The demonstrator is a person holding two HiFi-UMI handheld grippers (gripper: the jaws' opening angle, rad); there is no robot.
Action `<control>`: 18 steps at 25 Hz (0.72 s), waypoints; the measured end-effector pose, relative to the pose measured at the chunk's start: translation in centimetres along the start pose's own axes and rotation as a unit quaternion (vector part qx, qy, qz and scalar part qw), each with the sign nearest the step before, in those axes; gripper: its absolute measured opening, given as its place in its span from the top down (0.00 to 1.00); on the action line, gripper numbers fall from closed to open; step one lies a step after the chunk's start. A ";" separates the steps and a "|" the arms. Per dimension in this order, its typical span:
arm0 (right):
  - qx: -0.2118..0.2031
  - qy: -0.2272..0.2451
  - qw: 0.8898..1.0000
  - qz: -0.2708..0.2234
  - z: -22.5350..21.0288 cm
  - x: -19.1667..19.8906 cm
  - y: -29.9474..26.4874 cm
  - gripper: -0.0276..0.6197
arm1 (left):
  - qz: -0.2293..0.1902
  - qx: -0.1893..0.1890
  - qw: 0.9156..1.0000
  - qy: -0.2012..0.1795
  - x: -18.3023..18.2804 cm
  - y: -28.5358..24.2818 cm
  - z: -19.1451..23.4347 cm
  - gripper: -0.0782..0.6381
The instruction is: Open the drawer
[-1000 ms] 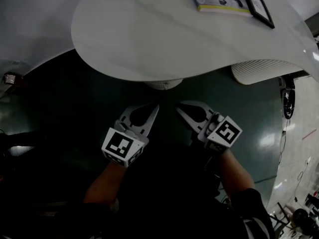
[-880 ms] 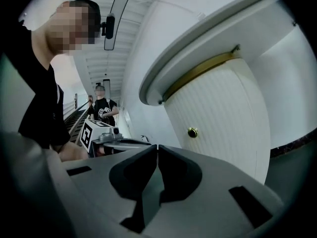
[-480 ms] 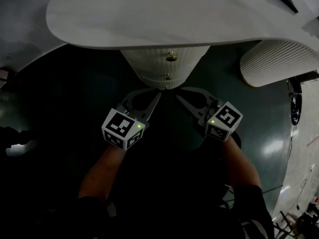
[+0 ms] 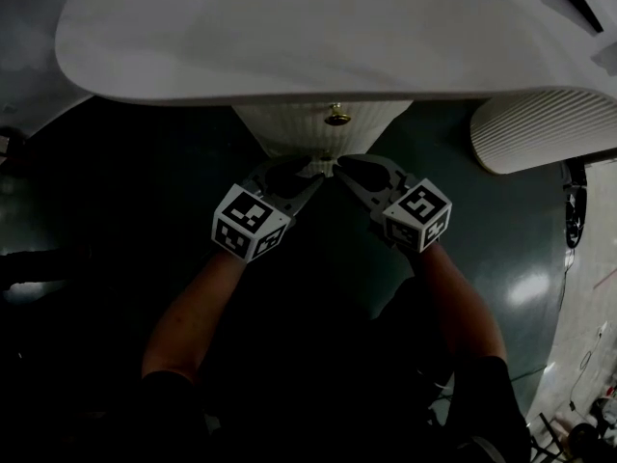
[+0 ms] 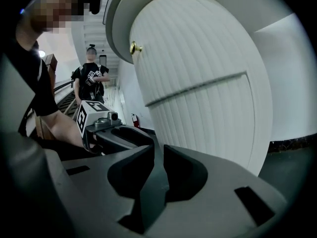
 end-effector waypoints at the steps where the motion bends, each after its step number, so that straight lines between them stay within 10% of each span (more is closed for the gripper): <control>1: 0.001 -0.002 1.000 0.004 -0.4 0.7 -0.2 0.93 | 0.003 0.004 1.000 0.005 0.7 -0.4 0.1 0.70; 18: -0.008 0.039 0.999 0.028 -2.0 3.0 -1.9 0.92 | -0.011 0.004 1.000 0.005 1.5 -0.5 0.8 0.70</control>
Point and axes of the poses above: the fingertips, and each gripper's own axes: y backward along the fingers, z to its left, x out of its underside, the point moved 1 cm from there along y, backward along the fingers, and after that the axes turned 15 degrees about -x, right-handed, at the moved point
